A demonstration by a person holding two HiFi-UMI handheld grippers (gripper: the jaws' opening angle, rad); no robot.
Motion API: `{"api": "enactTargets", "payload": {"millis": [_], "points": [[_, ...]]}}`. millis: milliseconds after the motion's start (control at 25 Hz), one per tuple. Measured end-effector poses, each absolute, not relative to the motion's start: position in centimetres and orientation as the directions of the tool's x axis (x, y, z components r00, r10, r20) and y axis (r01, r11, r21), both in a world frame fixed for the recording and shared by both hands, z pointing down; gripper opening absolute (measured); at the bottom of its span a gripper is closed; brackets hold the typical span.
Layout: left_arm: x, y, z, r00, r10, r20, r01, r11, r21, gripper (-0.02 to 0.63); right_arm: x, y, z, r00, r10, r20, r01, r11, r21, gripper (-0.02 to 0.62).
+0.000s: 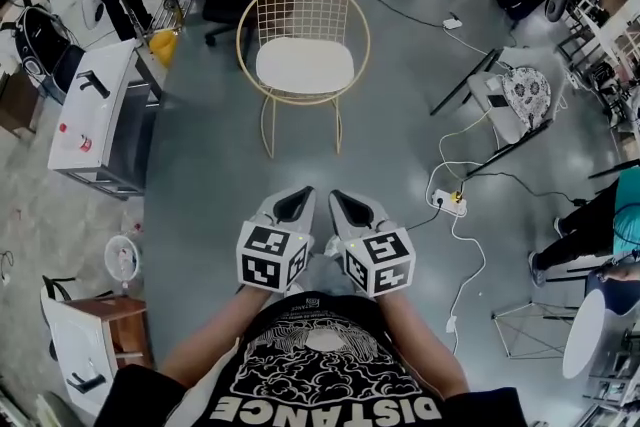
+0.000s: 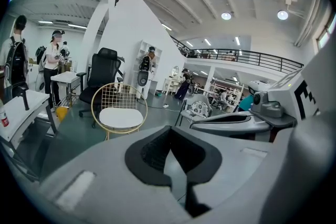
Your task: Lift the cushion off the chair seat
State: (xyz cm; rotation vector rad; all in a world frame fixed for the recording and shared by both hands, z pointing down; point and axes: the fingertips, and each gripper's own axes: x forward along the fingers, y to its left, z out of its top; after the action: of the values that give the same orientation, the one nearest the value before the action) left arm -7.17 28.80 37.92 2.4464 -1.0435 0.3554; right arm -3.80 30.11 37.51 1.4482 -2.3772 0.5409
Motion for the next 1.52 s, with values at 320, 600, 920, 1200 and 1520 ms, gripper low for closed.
{"api": "enactTargets", "payload": {"millis": [320,600,920,1200,1520], "points": [[-4.5,24.6,39.0,0.658,-0.618,0.431,-0.749,-0.597,0.287,-0.006,-1.7,25.8,38.6,-0.483,-0.758,0.439,-0.874,0.447,-0.189,0.0],[-1.6,19.1,40.2,0.61,-0.649,0.455,-0.791,-0.529,0.308,-0.006,1.5,20.4,39.8,-0.525,-0.723,0.449,-0.849,0.484,-0.214,0.0],[1.1,14.8,41.2,0.548,-0.682,0.485,-0.837,-0.45,0.312,-0.005,4.4,15.7,40.6,-0.588,-0.676,0.444,-0.805,0.543,-0.24,0.0],[3.3,12.3,41.1,0.516,-0.7,0.493,-0.856,-0.425,0.293,-0.005,6.4,13.0,40.5,-0.619,-0.657,0.43,-0.781,0.571,-0.253,0.0],[4.7,10.7,40.7,0.514,-0.702,0.493,-0.858,-0.436,0.273,-0.005,7.4,11.2,40.0,-0.623,-0.663,0.415,-0.779,0.573,-0.255,0.0]]}}
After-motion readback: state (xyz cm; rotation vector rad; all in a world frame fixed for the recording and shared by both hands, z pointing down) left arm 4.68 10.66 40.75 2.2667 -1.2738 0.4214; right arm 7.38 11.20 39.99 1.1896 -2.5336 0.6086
